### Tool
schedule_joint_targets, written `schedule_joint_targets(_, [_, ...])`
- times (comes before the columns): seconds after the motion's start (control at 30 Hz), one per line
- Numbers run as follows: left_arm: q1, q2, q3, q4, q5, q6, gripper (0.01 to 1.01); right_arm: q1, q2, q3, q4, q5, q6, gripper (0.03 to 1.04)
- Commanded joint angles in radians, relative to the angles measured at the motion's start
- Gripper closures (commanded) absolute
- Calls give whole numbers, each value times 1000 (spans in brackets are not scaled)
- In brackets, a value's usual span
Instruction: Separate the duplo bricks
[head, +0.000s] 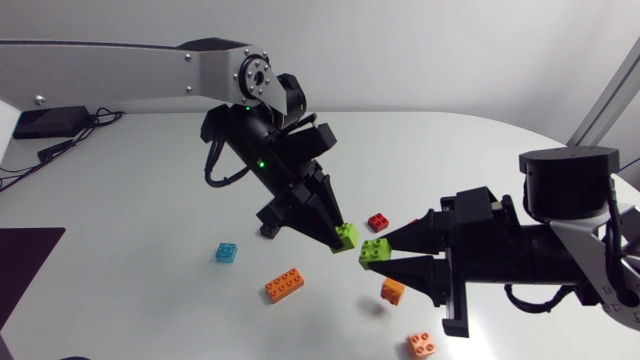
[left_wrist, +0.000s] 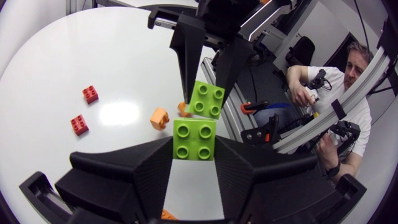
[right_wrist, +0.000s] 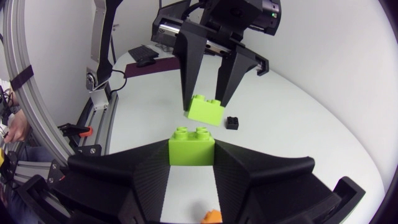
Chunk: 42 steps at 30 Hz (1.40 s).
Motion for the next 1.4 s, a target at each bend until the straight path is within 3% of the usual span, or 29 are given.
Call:
schedule_joint_targets(0.0, [6, 38, 19, -22, 12, 47, 744, -17, -5, -33, -11, 3, -26, 697])
schedule_joint_targets(0.23, [6, 41, -17, 42, -31, 21, 744, -63, 3, -42, -21, 3, -56, 697])
schedule_joint_targets(0.5, [-5, 79, -153, 363, -306, -116, 744, -100, 34, -48, 12, 61, -76, 697])
schedule_joint_targets(0.87, [-48, 176, -205, 567, -636, -173, 743, -65, 281, -60, 272, 322, -44, 692])
schedule_joint_targets(1.0, [-53, 177, -222, 595, -669, -183, 738, -43, 400, -43, 357, 366, -44, 690])
schedule_joint_targets(1.37, [-42, 174, -264, 639, -769, -208, 574, 70, 653, -4, 517, 459, -39, 675])
